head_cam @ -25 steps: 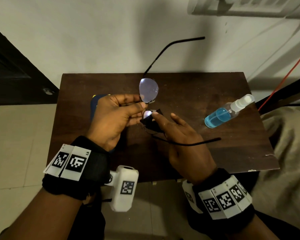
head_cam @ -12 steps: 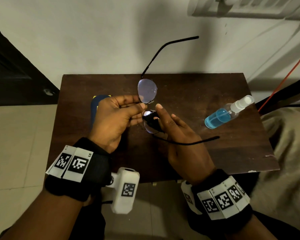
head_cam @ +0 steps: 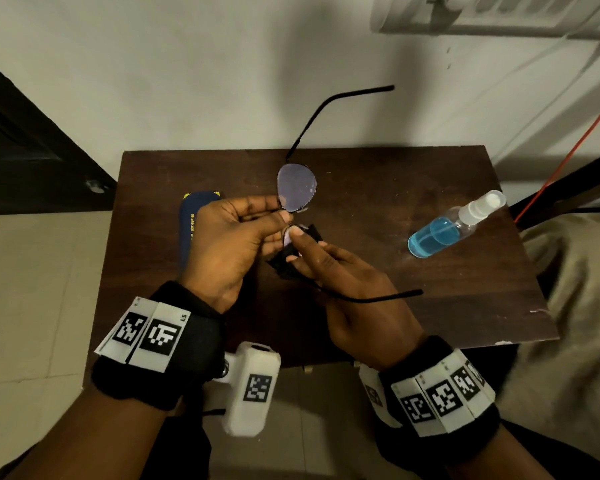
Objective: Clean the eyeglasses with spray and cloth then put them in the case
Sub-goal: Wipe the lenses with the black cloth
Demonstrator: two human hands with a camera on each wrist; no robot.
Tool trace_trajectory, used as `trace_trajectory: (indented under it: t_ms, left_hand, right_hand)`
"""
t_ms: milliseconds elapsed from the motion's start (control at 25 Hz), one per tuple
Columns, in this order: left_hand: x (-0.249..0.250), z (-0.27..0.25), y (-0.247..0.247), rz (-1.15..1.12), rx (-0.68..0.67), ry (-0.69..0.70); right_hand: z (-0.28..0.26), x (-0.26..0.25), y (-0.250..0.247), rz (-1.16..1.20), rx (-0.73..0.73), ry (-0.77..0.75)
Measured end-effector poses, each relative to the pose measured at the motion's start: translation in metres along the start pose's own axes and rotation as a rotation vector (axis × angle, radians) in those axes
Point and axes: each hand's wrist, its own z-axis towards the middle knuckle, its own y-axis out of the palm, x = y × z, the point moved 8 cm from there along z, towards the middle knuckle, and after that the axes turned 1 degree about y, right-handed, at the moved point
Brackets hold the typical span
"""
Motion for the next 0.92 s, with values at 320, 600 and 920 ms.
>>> trace_trajectory:
  t_ms: [320, 600, 920]
  left_hand:
    - [0.002, 0.002, -0.003, -0.023, -0.001, 0.018]
    - [-0.001, -0.003, 0.008, 0.025, -0.025, 0.040]
    - [0.001, 0.002, -0.004, -0.018, 0.001, -0.011]
  right_hand:
    - [0.003, 0.000, -0.003, 0.006, 0.008, 0.023]
    - [0.004, 0.001, -0.002, 0.065, 0.021, 0.028]
    - [0.001, 0.012, -0.009, 0.007, 0.078, 0.142]
